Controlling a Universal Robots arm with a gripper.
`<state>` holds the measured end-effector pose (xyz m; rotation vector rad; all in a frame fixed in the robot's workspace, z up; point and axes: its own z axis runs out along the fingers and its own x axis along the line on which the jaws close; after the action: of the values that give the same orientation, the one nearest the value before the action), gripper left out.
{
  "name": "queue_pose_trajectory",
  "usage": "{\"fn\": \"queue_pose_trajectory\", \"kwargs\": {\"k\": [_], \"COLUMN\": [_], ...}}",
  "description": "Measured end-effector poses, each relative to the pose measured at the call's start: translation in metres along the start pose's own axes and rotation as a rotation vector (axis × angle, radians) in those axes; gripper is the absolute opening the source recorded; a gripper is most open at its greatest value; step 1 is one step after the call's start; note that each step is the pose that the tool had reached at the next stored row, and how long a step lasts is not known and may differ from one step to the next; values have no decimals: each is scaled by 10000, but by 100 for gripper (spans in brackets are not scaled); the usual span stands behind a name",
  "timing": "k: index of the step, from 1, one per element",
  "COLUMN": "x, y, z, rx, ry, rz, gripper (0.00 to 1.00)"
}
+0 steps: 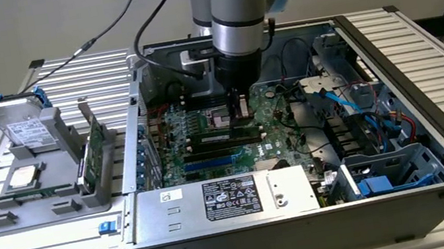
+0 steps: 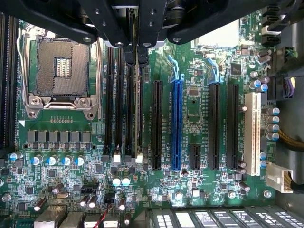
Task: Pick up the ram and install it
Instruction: 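Insert the ram into the slot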
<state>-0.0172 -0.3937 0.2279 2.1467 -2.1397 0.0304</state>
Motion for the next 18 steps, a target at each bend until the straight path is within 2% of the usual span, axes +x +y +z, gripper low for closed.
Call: {"fn": "queue_pose_trajectory", "kwargs": {"k": [5, 7, 9, 11, 15, 16, 18], "x": [11, 11, 12, 12, 10, 9, 7], "y": [9, 9, 11, 11, 19, 27, 42], "z": [-117, -124, -125, -126, -126, -126, -125], "rx": [-1, 1, 17, 93, 355, 398, 410], "ry": [2, 4, 32, 87, 220, 238, 243], "rz": [0, 0, 5, 16, 48, 53, 55], "gripper": [13, 13, 13, 13, 13, 13, 13]}}
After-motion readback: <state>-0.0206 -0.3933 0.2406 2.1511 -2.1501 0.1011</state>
